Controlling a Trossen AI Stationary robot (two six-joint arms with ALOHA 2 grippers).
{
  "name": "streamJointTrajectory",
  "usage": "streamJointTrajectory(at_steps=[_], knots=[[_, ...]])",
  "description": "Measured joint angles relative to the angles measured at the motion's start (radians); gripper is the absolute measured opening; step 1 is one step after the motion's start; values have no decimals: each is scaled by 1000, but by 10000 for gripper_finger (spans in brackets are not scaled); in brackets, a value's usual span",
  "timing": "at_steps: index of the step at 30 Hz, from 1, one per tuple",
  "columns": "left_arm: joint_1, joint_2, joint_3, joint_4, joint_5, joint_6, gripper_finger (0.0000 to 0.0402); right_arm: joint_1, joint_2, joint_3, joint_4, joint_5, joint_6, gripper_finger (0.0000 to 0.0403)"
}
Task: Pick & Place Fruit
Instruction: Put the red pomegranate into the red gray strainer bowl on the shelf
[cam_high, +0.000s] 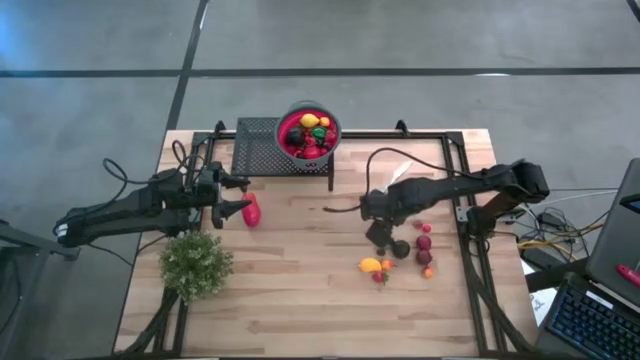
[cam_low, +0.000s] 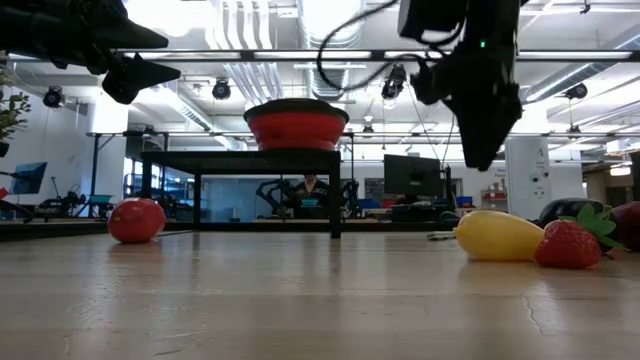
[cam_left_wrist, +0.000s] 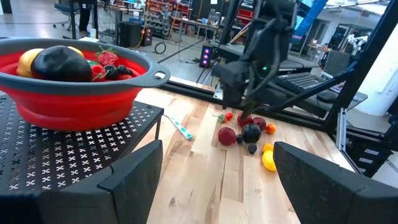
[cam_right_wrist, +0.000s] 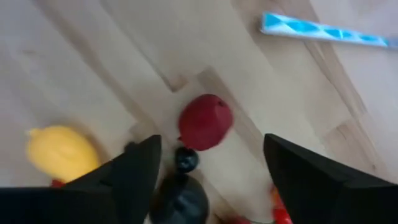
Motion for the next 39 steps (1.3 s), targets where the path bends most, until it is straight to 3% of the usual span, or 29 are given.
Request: streamJointTrajectory(at_steps=[8,13,39], knots=[[0,0,0,0,0,0,312,-16,-1,-87,65,-1,66,349],[0,0,0,0,0,0,312,-19,-1,-135,156,-44,77,365],[0,0,0,0,0,0,312,-21,3,-356,474,-42,95,293]])
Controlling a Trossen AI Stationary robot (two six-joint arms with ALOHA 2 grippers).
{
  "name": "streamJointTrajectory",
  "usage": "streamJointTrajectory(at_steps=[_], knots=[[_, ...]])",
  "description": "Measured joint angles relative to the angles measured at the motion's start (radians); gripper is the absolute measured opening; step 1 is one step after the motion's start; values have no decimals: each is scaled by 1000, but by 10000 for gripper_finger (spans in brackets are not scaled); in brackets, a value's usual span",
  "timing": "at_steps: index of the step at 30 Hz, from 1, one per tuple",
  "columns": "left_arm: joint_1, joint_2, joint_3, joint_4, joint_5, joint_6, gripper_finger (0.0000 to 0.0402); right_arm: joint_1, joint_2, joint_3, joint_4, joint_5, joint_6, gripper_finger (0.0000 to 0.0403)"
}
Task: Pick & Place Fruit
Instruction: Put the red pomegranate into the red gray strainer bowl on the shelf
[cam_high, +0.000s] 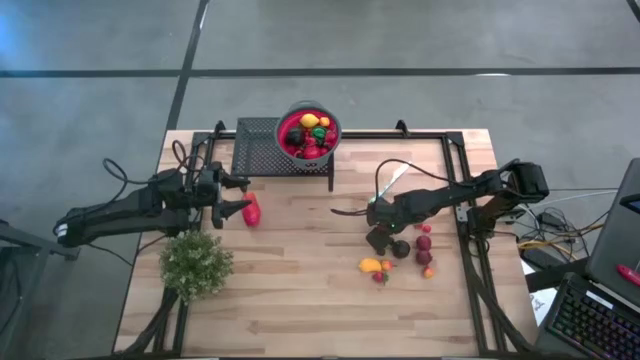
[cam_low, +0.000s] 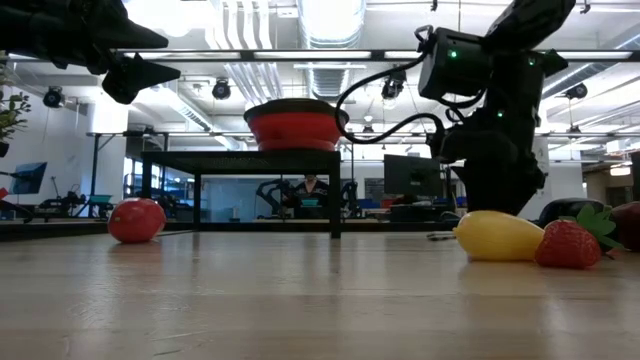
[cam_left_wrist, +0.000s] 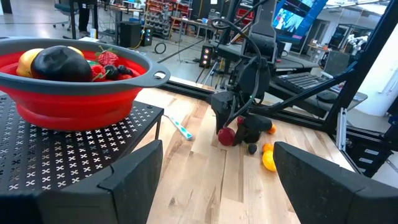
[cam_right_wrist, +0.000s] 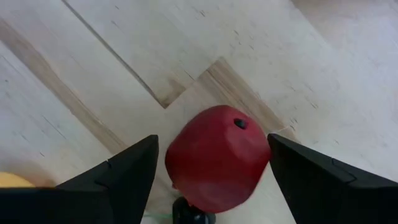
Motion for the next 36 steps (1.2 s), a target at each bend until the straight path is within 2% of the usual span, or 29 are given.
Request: streamJointTrajectory(at_steps=[19,36], knots=[[0,0,0,0,0,0,312,-12,0,-4,3,16,0,226],[0,0,0,0,0,0,312,-42,0,34,12,15,-58,214]])
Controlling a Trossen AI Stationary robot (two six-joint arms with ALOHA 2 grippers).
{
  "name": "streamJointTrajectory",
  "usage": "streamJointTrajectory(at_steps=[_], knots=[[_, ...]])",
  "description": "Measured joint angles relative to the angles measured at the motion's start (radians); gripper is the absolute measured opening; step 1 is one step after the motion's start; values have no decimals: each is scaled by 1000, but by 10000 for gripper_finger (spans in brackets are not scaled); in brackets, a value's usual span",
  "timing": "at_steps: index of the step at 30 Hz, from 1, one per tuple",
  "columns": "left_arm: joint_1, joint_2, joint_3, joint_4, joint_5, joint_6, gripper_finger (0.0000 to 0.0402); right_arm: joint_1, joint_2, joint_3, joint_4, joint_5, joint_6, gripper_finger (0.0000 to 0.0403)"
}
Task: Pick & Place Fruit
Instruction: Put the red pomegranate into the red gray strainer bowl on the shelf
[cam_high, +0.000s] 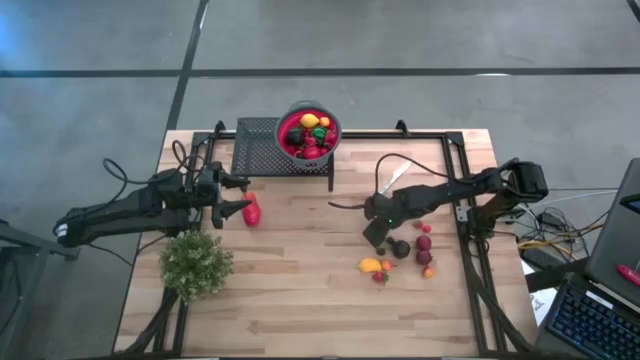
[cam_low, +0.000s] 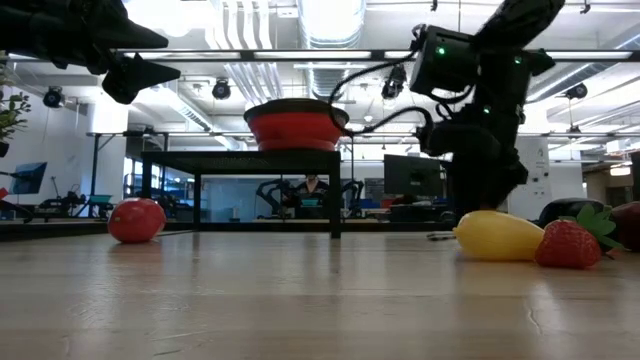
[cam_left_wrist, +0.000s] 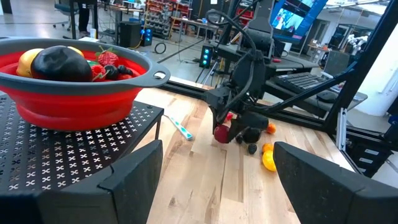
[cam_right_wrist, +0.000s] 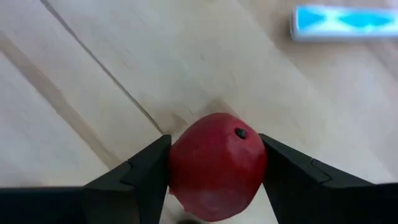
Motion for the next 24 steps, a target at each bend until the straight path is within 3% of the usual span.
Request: streamJointTrajectory(at_steps=[8,24], knots=[[0,0,0,0,0,0,312,-39,-1,147,-28,-33,-128,219],[0,0,0,0,0,0,312,-158,2,654,-143,-33,-413,218]])
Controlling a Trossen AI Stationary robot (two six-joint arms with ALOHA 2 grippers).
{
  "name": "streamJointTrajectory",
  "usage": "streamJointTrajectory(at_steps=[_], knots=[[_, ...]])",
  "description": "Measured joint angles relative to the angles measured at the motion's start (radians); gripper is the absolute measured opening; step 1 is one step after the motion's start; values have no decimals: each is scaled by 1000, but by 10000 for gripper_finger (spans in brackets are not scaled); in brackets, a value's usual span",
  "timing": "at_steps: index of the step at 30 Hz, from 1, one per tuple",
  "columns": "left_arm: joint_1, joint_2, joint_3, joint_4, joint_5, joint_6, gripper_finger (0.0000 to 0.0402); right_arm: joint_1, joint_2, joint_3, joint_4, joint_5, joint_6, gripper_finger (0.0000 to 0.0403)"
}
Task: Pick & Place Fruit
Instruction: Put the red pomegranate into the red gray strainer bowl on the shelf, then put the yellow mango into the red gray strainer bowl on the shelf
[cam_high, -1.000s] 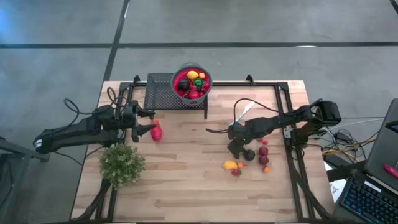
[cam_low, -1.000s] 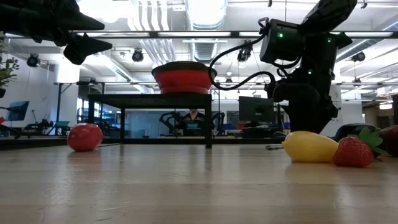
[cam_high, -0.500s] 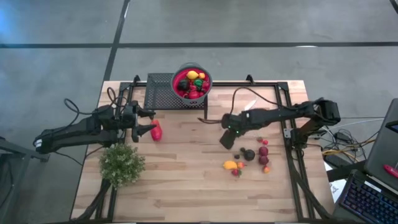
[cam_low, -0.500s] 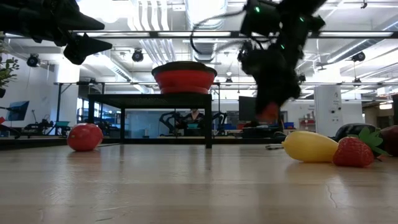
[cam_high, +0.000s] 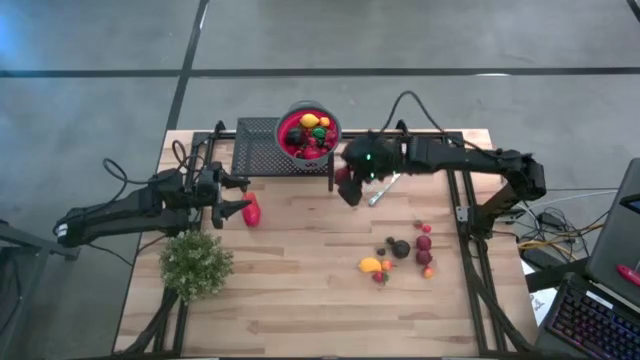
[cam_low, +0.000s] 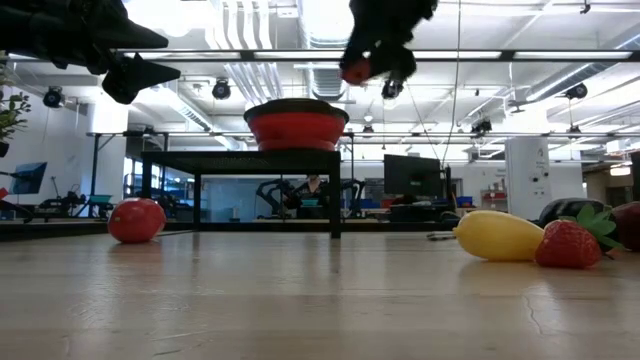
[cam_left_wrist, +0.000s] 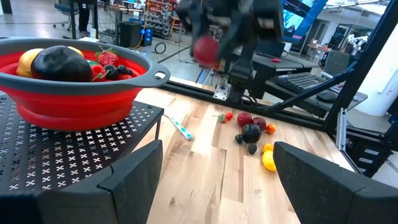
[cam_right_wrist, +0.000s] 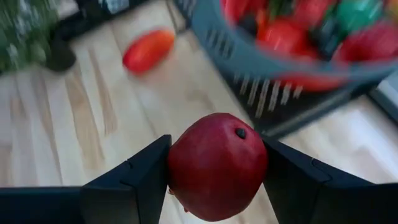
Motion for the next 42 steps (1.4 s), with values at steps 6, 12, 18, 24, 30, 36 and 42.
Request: streamJointTrajectory(at_steps=[6,12,18,24,30,36,42], knots=[[0,0,0,0,0,0,312,-63,43,96,57,0,-67,217],[0,0,0,0,0,0,312,-118,127,168,68,0,-130,221],[0,0,0,0,0,0,312,-159,177,230,66,8,-171,214],[0,0,0,0,0,0,312,-175,189,242,86,15,-200,249],[0,0,0,0,0,0,312,-175,188,242,78,69,-211,308],[0,0,0,0,0,0,312,-163,182,275,29,69,-253,353],[0,0,0,0,0,0,312,-112,147,295,-45,69,-268,355]])
